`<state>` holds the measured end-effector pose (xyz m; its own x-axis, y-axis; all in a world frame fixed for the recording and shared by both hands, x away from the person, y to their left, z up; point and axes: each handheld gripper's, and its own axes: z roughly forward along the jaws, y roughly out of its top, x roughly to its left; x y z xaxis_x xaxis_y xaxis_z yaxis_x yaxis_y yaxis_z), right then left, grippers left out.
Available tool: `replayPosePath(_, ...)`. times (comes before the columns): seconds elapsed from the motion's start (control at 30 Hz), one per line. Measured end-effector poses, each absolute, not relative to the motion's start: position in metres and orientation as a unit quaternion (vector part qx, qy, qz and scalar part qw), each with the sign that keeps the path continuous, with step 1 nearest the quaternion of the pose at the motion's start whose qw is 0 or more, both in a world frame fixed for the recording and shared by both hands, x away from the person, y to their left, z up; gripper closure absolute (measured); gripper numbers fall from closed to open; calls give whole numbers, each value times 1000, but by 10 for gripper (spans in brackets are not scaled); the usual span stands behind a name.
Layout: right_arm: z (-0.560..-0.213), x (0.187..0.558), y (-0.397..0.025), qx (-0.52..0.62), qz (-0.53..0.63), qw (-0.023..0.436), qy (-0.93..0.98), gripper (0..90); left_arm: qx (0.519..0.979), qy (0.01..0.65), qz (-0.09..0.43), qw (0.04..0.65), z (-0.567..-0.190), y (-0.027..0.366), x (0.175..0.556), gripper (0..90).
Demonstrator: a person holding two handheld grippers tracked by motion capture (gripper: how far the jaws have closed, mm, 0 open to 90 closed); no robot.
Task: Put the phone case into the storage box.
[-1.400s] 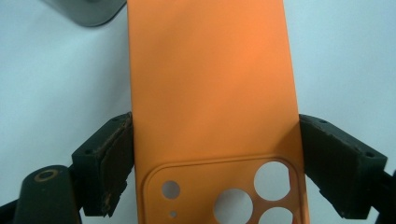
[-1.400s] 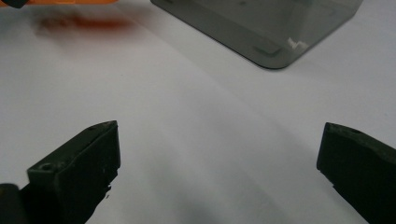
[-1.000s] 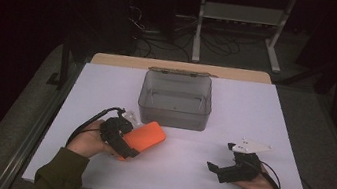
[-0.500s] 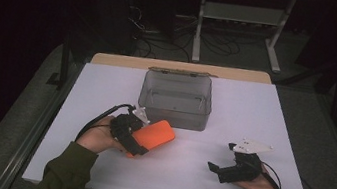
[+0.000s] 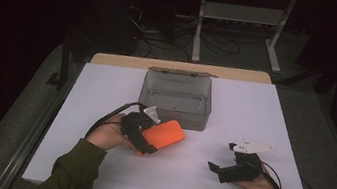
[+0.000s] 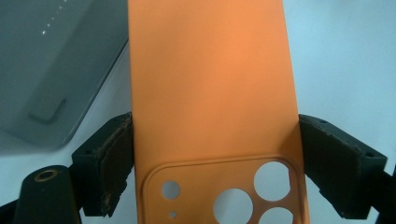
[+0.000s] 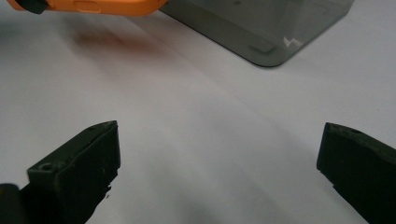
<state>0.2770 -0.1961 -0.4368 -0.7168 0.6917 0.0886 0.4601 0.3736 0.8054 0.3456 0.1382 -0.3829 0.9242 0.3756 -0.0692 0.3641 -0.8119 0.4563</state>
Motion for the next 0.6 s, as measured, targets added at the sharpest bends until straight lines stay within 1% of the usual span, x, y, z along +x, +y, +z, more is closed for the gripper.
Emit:
replayPosePath(0.2, -437, 278, -197, 361, 434, 130, 815, 0, 954, 181, 7, 238, -384, 131, 348, 145)
replayPosePath(0.6, -435, 280, -195, 365, 431, 119, 816, 0, 955, 177, 4, 238, -385, 132, 349, 145)
